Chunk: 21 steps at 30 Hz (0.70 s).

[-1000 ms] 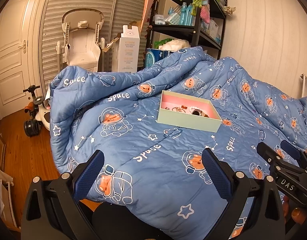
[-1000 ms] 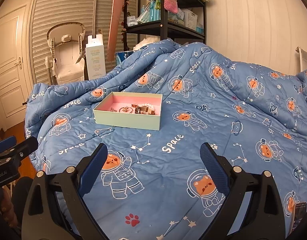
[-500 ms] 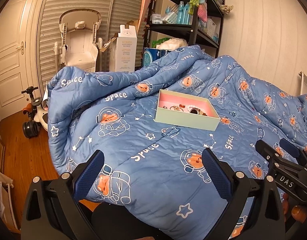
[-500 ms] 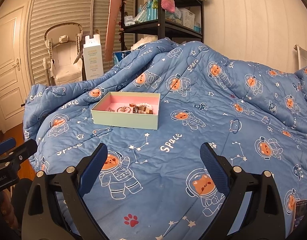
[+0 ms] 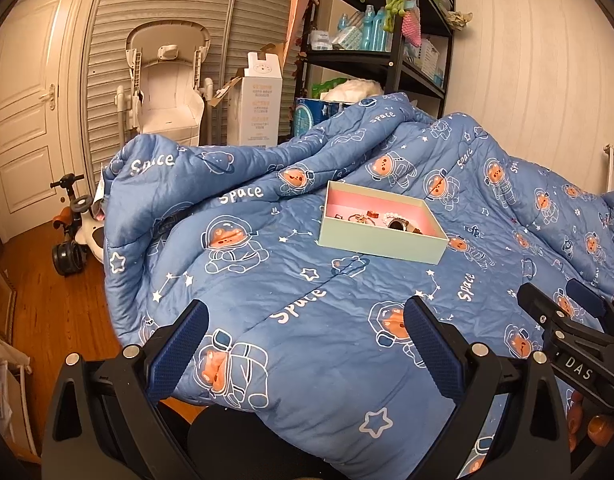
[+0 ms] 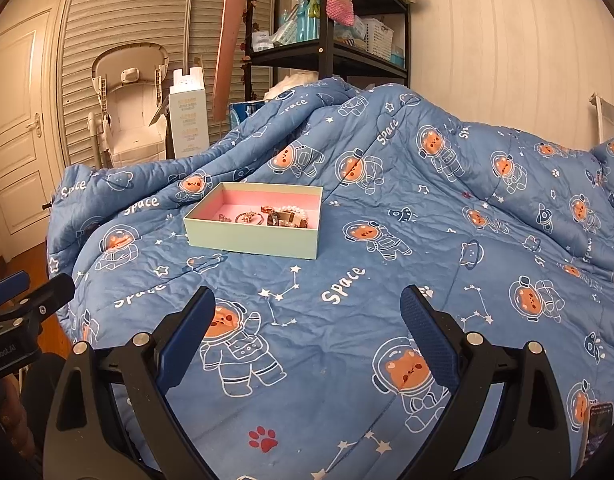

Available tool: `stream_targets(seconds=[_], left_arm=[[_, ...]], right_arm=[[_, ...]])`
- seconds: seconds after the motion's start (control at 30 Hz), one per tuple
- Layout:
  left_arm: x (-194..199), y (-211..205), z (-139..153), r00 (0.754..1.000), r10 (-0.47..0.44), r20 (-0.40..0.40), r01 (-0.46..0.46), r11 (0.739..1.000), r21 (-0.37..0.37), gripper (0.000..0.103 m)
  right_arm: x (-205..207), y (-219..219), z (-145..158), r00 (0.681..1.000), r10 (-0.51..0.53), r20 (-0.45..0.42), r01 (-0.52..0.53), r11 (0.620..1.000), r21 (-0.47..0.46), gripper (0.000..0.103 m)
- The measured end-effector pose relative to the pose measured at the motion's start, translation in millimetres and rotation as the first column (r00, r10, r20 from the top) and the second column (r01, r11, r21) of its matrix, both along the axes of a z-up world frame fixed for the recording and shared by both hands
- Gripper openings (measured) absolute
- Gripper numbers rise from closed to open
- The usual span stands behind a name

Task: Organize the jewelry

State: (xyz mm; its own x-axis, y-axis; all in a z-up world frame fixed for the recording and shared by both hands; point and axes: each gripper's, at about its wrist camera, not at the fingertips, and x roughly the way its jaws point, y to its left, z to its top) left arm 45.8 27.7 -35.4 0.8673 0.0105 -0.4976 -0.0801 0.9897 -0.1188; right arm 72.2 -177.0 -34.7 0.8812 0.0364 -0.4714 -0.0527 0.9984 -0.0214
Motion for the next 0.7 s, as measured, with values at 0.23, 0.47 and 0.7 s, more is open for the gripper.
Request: stream_targets(seconds=[0.23,0.47,0.7], left_arm=[[-0.3,3.8,0.1,1.000,0.022,0.005,-0.021,1.000,-0.004,0.096],[1.4,3.8,-1.6,1.000,0.019,-0.011,-0.020,1.000,-0.007,0.096],[2.0,4.0,-1.9,1.000,0.020,-0.016,-0.020,1.000,-0.006,0.096]], right_arm=[[-0.6,0.9,-0.4,1.000,0.006,-0.002,-0.006,1.000,-0.002,0.092],[-0.7,2.6,-1.7,1.000,0.012,-0.007,-0.012,1.000,-0.007,0.092],[0.7,2.5,-2.2,1.000,0.013,-0.010,-0.013,1.000,-0.008,0.092]])
